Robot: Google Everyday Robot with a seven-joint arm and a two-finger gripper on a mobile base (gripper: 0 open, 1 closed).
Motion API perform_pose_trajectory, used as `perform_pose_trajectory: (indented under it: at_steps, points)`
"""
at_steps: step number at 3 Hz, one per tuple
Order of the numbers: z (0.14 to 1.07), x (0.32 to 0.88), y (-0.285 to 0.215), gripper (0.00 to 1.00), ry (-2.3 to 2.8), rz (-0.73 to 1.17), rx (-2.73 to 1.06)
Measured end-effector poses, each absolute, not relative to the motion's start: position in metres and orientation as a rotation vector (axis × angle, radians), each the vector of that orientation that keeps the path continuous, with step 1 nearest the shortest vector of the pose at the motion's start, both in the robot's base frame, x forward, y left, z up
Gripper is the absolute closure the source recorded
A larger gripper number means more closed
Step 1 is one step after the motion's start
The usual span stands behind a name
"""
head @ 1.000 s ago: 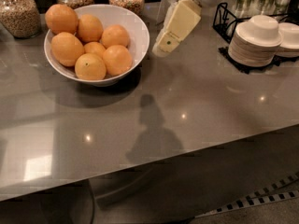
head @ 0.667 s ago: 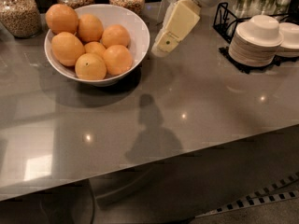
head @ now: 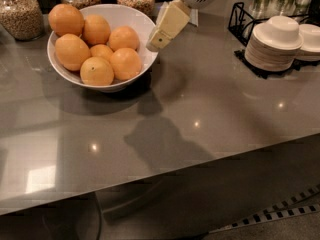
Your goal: Pick orange from white bowl
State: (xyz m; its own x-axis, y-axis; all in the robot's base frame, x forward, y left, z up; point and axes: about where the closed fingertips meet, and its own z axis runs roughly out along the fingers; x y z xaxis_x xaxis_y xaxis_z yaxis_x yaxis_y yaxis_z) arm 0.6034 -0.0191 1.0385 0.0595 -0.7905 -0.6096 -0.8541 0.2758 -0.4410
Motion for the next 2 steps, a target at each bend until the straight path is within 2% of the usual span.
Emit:
perform_pose_trajectory:
  at_steps: [2]
  points:
    - [1.031, 0.681, 0.036, 0.00, 1.586, 0.127, -1.468]
